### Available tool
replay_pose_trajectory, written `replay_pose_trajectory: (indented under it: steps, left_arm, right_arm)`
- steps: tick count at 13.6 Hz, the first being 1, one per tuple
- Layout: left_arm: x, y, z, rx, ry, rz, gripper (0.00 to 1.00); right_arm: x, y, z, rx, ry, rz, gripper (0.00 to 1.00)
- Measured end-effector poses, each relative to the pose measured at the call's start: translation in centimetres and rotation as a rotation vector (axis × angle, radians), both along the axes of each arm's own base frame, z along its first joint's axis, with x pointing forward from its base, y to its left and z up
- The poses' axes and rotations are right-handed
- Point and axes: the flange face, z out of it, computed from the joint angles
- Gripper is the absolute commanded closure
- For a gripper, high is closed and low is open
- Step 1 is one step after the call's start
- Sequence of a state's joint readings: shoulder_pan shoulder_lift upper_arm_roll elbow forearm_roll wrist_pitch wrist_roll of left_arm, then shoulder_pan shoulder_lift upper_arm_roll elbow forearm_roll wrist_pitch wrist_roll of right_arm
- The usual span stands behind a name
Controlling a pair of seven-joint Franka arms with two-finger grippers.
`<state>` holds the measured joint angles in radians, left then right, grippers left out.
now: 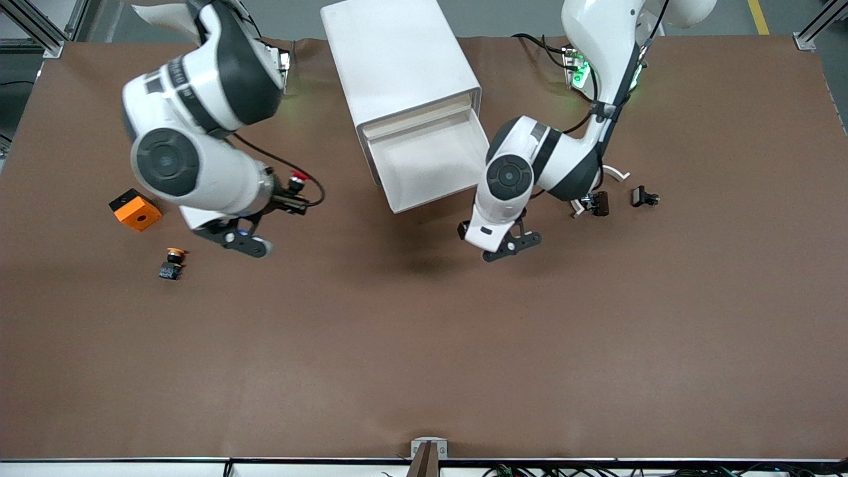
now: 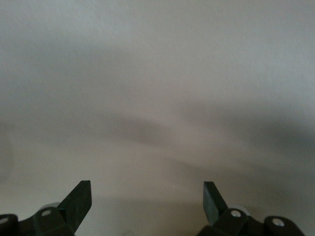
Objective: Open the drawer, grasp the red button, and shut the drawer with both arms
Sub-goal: 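Push the drawer shut with the left gripper while the right gripper carries the button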
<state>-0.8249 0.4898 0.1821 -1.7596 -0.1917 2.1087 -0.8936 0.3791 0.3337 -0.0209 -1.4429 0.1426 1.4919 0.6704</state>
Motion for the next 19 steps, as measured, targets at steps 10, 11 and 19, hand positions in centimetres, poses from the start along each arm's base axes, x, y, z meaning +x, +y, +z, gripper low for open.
replay_pose_trajectory:
  steps: [10, 11, 19]
  left_arm:
    - [-7.7, -5.1, 1.1, -0.064, 0.087, -0.021, 0.00]
    - [-8.1, -5.5, 1.1, -0.073, 0.095, -0.022, 0.00]
    - [-13.9, -9.0, 0.5, -0.139, 0.209, -0.042, 0.00]
  right_arm:
    - [2.6, -18.4, -10.9, 0.034, -0.119, 0.270, 0.76]
    - [2.4, -19.1, -12.4, 0.027, -0.139, 0.278, 0.76]
    - [-0.8, -20.7, -20.5, -0.010, -0.251, 0.325, 0.76]
